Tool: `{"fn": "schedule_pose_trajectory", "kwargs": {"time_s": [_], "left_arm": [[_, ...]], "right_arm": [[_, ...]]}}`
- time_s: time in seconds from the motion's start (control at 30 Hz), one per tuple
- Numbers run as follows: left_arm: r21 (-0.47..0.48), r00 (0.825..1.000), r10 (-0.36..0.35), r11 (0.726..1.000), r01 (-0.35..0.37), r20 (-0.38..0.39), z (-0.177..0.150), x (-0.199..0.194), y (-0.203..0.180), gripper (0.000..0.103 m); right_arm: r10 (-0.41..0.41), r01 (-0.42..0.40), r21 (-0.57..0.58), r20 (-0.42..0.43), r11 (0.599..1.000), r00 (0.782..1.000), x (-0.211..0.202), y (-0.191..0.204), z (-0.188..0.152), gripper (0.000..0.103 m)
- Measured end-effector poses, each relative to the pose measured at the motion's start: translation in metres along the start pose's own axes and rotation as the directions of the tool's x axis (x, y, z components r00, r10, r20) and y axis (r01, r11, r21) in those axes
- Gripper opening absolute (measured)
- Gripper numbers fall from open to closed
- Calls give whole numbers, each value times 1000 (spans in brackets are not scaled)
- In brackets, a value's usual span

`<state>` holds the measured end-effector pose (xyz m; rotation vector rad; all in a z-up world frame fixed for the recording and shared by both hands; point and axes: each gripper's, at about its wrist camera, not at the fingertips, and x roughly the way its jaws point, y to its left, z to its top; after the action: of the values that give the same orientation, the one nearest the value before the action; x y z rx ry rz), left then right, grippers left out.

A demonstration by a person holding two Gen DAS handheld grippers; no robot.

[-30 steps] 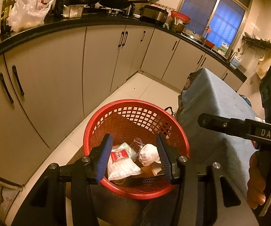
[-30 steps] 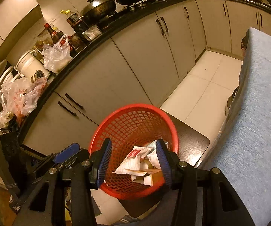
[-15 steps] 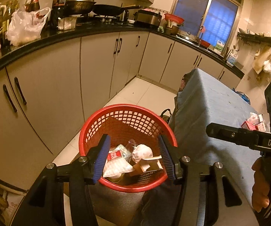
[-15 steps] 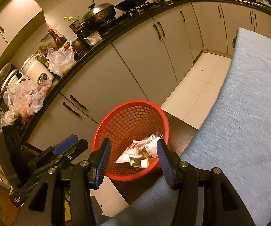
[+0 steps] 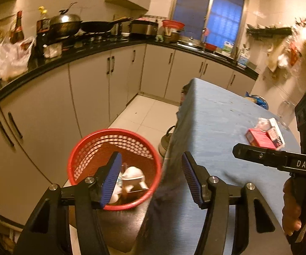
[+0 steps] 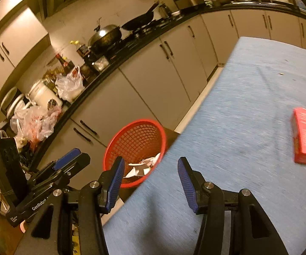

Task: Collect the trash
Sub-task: 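Move both tools back over the table toward the red box and white boxes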

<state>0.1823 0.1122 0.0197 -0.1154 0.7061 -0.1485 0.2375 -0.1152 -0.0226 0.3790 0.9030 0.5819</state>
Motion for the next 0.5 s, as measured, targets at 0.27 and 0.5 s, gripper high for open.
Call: {"fn": "schedule_pose_trajectory", "kwargs": {"time_s": [0.27, 0.5], "left_arm": [[91, 999, -49, 995, 51, -20, 5, -5, -58, 60], [180, 991, -110, 976, 122, -76, -1, 3, -122, 63]], "right_arm": [[-19, 14, 65, 82, 998, 996, -62, -46, -9, 58], [-83, 60, 146, 158, 987, 984, -120, -102, -18, 59]]}}
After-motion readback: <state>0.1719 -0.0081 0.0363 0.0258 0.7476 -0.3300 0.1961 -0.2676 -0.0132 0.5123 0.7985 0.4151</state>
